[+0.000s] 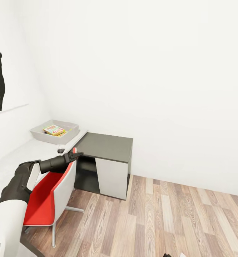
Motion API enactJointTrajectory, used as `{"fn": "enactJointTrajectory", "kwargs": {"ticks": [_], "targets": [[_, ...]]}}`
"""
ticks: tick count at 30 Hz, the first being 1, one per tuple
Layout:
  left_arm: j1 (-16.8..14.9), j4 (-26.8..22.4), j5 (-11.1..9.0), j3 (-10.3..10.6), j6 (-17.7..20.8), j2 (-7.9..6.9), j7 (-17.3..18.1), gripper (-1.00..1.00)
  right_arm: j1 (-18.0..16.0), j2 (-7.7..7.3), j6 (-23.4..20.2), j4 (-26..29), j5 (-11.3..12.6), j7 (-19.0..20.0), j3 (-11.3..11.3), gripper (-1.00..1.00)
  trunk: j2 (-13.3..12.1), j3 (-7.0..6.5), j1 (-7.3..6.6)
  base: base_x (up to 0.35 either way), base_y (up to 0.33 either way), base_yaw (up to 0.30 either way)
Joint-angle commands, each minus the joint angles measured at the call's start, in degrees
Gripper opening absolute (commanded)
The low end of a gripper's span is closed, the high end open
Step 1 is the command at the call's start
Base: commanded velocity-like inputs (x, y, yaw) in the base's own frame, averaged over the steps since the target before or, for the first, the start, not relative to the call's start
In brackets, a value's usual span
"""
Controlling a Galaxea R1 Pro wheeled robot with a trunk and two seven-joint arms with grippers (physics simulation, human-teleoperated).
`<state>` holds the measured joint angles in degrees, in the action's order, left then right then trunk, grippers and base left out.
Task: Put all the toys in the child's room - the three board games (two on the bed and one on the table), the two jigsaw puzzles on the table, and the tennis ball on the table - inside the toy box on the table in the child's room.
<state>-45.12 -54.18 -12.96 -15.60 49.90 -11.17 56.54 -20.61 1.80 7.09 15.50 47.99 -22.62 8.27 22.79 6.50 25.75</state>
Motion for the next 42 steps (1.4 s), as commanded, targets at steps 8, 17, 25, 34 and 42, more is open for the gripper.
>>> {"fn": "enactJointTrajectory", "kwargs": {"ticks": [8,17,25,34,42], "targets": [[-0.05,0.44,0.74,9.65,-1.06,0.35,-1.4,1.0,-0.05,-0.1,0.32,-0.02,0.61,-0.25,0.35,1.0,0.12,0.13,0.03,-0.002,0.0,-0.002],[0.02,2.36,0.87,11.73,-2.76,0.6,-6.08,1.0,-0.05,-0.13,0.29,-0.04,0.61,-0.15,0.41,1.0,0.12,0.44,0.03,0.0,0.0,-0.152],[0.03,3.36,0.84,11.86,-3.87,0.7,-10.72,1.0,-0.05,-0.13,0.16,-0.04,0.61,-0.06,0.43,1.0,0.12,0.86,0.03,0.0,0.0,-0.224],[0.03,10.13,1.88,11.9,-8.26,2.6,-21.28,1.0,-0.05,-0.06,0.2,-0.04,0.64,-0.13,3.12,1.0,0.12,1.31,0.03,0.0,0.0,-0.236],[0.03,24.52,7.66,12.94,-19.36,5.08,-31.26,1.0,-0.05,-0.05,0.23,-0.04,0.7,-0.14,4.16,1.0,0.12,1.69,0.03,0.0,0.0,-0.249]]}}
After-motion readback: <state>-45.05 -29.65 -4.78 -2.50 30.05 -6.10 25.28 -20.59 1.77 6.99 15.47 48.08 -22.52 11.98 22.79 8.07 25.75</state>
